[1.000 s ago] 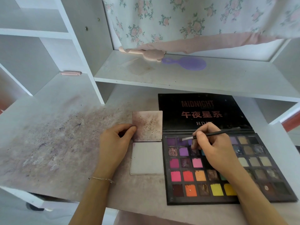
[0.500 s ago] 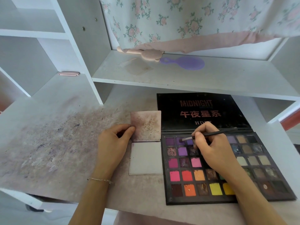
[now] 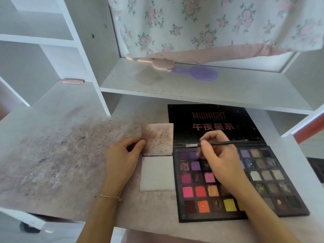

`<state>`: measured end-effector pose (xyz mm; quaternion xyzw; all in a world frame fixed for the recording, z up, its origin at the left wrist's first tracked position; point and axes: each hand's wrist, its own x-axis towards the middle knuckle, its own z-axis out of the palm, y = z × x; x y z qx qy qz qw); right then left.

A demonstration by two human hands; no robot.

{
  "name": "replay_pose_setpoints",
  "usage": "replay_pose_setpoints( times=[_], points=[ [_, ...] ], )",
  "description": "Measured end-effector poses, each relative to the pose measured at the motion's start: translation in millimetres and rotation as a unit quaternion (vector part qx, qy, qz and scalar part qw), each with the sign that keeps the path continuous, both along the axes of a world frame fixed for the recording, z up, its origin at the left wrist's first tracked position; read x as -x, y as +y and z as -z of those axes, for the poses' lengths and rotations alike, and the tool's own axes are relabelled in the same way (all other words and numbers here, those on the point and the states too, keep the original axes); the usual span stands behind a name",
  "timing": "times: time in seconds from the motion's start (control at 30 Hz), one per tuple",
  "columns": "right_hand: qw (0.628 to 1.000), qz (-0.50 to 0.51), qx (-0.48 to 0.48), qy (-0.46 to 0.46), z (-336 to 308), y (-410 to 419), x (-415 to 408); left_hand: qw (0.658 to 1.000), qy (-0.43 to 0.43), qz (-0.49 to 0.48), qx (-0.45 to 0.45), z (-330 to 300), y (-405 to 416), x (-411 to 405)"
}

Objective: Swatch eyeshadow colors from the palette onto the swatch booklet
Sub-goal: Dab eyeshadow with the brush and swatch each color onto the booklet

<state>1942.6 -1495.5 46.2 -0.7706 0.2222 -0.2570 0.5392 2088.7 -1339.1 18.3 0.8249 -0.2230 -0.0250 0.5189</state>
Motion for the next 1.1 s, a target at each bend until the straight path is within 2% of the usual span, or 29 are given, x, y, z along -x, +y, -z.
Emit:
replay_pose_setpoints(
  times=[0.17,0.3,1.1],
  points=[
    [0.997,-0.065,-0.045,0.024,1.4,25.7,-16.2,1.000,-0.006,0.003,-0.004,-0.3,0.2,-0.4],
    [0.993,-0.105,-0.034,0.043,6.4,39.3,-29.3,1.000,-0.006,0.006,-0.008,0.2,0.6,-1.4],
    [0.990,-0.126,0.023,0.061,10.3,41.9,-35.7,1.000,0.014,0.003,0.000,2.3,-1.3,-2.2]
  ],
)
